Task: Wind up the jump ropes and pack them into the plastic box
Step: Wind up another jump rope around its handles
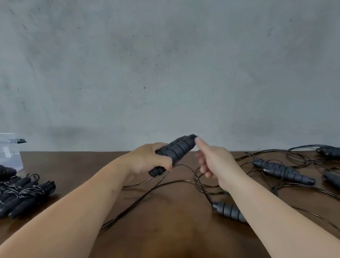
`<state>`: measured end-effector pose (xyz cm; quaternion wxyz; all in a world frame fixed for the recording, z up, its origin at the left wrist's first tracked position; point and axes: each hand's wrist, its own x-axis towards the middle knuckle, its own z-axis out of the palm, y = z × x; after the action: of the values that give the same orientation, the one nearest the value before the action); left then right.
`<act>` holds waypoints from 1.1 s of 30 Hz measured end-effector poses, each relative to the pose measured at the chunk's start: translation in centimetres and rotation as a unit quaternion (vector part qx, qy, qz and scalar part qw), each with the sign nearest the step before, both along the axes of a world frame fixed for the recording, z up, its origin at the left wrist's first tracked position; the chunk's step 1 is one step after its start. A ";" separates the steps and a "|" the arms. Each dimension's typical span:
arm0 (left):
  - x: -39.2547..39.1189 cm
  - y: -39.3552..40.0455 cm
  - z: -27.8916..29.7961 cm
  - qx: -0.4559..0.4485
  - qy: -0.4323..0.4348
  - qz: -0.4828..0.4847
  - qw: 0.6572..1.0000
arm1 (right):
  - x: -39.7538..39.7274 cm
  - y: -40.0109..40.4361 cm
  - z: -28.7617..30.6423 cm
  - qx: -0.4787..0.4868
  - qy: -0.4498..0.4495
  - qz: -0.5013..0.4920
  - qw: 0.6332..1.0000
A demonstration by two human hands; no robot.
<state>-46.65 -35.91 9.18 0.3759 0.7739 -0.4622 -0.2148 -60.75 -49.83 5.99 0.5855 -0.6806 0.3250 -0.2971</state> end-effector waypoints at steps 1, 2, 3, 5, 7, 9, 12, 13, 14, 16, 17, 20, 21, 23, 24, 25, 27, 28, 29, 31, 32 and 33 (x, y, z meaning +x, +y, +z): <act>0.2 0.1 0.2 -0.007 0.019 -0.009 1.000 | 0.2 -0.6 0.2 -0.025 -0.020 -0.040 0.999; 0.4 0.2 0.4 -0.013 0.036 -0.019 0.999 | 0.5 -1.1 0.2 -0.042 -0.047 -0.062 0.996; 0.6 0.1 0.6 -0.019 0.053 -0.032 0.998 | 0.8 -1.5 0.4 -0.052 -0.074 -0.065 0.994; 1.0 0.0 0.9 -0.038 0.094 -0.059 0.993 | 1.9 -1.9 0.7 -0.042 -0.122 -0.041 0.991; 1.2 -0.2 1.2 -0.067 0.145 -0.088 0.983 | 3.3 -1.7 1.0 0.007 -0.159 -0.018 0.987; 1.6 -0.2 1.8 -0.093 0.182 -0.105 0.973 | 4.8 -1.4 1.3 0.056 -0.182 -0.009 0.982; 2.7 -0.2 2.2 -0.134 0.229 -0.104 0.959 | 7.1 -0.9 1.4 0.103 -0.203 0.006 0.974; 3.1 -0.2 2.5 -0.148 0.242 -0.106 0.953 | 7.6 -0.5 1.4 0.123 -0.216 0.019 0.968; 3.6 -0.2 2.8 -0.162 0.248 -0.104 0.950 | 8.2 0.1 1.3 0.146 -0.233 0.036 0.961; 4.9 -0.2 3.4 -0.186 0.245 -0.089 0.947 | 9.5 1.8 1.4 0.175 -0.241 0.066 0.952; 5.5 -0.2 3.6 -0.192 0.244 -0.080 0.947 | 10.1 2.8 1.5 0.174 -0.228 0.075 0.955; 7.4 -0.1 3.5 -0.191 0.249 -0.064 0.947 | 12.0 4.9 1.5 0.139 -0.173 0.109 0.969; 8.1 0.0 3.4 -0.187 0.259 -0.065 0.945 | 12.5 5.4 1.5 0.120 -0.150 0.121 0.974; 9.2 0.4 3.3 -0.178 0.286 -0.080 0.938 | 13.5 6.0 1.4 0.084 -0.093 0.138 0.982; 9.8 0.6 3.3 -0.168 0.287 -0.089 0.939 | 13.9 6.3 1.2 0.066 -0.057 0.146 0.985; 10.4 0.8 3.4 -0.154 0.277 -0.097 0.943 | 14.3 6.6 1.1 0.045 -0.023 0.154 0.987; 11.5 1.1 3.1 -0.122 0.243 -0.104 0.957 | 14.8 7.3 1.0 0.002 0.024 0.171 0.985; 12.2 1.2 2.8 -0.107 0.222 -0.102 0.964 | 15.0 7.6 1.0 -0.021 0.043 0.178 0.983; 12.9 1.2 2.5 -0.095 0.195 -0.094 0.972 | 15.1 7.8 1.0 -0.045 0.066 0.183 0.980; 14.4 1.4 1.8 -0.083 0.140 -0.068 0.984 | 14.8 8.3 0.9 -0.098 0.120 0.190 0.970; 15.1 1.6 1.7 -0.081 0.119 -0.065 0.987 | 14.6 8.4 1.0 -0.122 0.145 0.193 0.963; 15.8 1.8 1.5 -0.079 0.102 -0.070 0.989 | 14.4 8.6 1.2 -0.141 0.167 0.195 0.956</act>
<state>-30.81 -34.10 10.66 0.4648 0.6816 -0.4902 -0.2813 -46.38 -41.27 7.16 0.4677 -0.8463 0.2339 -0.1016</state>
